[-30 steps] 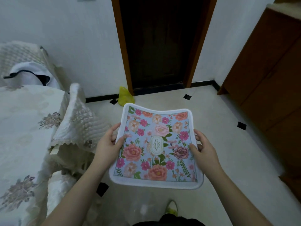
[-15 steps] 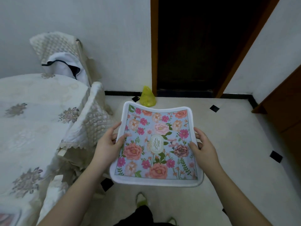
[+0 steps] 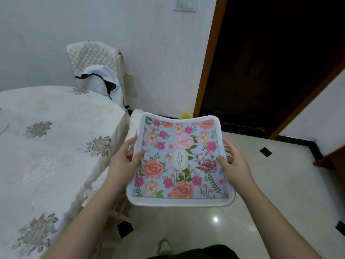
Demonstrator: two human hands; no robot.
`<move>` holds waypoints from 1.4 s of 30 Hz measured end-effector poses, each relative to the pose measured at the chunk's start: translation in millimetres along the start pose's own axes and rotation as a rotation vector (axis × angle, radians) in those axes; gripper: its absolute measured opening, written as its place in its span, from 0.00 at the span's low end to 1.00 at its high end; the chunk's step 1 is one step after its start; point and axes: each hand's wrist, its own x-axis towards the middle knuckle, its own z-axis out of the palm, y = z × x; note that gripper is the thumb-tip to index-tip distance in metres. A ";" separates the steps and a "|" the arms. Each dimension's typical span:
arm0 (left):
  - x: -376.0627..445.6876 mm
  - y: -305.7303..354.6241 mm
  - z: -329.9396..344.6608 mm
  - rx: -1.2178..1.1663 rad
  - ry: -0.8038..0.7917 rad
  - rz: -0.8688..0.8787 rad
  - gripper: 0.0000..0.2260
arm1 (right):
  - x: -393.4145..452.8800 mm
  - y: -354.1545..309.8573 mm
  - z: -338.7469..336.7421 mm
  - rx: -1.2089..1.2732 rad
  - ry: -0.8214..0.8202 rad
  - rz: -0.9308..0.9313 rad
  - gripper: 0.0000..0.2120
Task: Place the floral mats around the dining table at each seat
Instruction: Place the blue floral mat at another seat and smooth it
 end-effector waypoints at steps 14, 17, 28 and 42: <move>81.8 -2.3 -13.0 -0.016 0.117 -0.106 0.22 | 110.6 -21.4 44.7 0.015 -0.132 -0.019 0.22; 105.2 7.4 -5.4 0.005 0.152 -0.094 0.23 | 146.0 -22.6 48.2 0.021 -0.162 -0.015 0.23; 187.3 42.4 29.8 -0.002 0.234 -0.209 0.23 | 271.4 -28.0 35.6 0.026 -0.278 -0.017 0.23; 267.8 27.3 12.4 0.002 0.372 -0.248 0.21 | 367.6 -60.0 87.9 0.014 -0.380 -0.030 0.22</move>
